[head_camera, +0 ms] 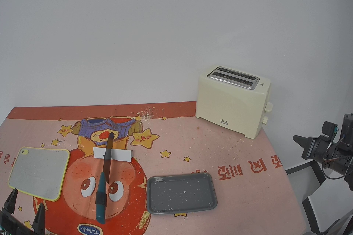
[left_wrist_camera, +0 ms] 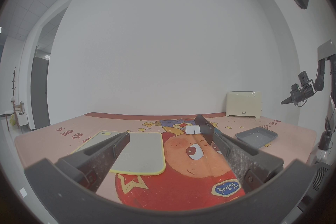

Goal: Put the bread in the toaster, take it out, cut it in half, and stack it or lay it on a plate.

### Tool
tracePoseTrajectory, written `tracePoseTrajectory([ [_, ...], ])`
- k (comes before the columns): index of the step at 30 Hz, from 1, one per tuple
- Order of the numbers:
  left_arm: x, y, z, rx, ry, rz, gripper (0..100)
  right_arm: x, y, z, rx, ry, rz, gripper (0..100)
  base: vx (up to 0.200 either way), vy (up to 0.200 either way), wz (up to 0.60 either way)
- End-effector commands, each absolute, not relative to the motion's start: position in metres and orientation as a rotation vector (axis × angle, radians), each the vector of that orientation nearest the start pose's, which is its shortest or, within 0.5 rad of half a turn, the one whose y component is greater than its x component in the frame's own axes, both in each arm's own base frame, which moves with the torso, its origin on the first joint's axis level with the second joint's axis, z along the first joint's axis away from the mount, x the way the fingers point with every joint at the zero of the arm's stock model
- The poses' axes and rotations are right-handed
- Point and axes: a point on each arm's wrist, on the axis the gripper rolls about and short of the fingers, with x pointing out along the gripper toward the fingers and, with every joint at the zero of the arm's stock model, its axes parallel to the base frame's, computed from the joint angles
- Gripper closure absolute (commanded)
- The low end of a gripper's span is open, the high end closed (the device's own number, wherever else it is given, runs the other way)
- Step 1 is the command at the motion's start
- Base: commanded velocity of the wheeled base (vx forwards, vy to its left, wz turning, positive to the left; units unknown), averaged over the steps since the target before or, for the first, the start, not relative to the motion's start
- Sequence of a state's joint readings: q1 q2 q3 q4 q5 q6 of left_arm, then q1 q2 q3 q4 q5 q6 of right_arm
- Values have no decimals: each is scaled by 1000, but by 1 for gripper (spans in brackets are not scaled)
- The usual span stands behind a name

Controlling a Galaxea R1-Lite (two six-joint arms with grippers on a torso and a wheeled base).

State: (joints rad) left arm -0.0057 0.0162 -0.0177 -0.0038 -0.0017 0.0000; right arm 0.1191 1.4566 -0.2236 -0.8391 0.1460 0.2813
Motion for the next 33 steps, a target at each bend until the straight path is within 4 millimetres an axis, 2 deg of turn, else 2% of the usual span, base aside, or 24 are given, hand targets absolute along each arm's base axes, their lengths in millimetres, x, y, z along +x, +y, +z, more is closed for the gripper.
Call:
tracePoseTrajectory([
  [1,-22,0,76,0,8,-8,0,174,32,124,276,404,253,100,0,0,0],
  [10,-22,0,76,0,6,-8,0,174,36,107,253,487,257,100,0,0,0],
  [14,-22,0,76,0,8,-8,0,178,36,107,231,480,218,100,0,0,0],
  [21,-22,0,76,0,6,-8,0,189,36,92,223,553,145,100,0,0,0],
  [33,-22,0,76,0,6,-8,0,188,36,92,215,552,144,100,0,0,0],
])
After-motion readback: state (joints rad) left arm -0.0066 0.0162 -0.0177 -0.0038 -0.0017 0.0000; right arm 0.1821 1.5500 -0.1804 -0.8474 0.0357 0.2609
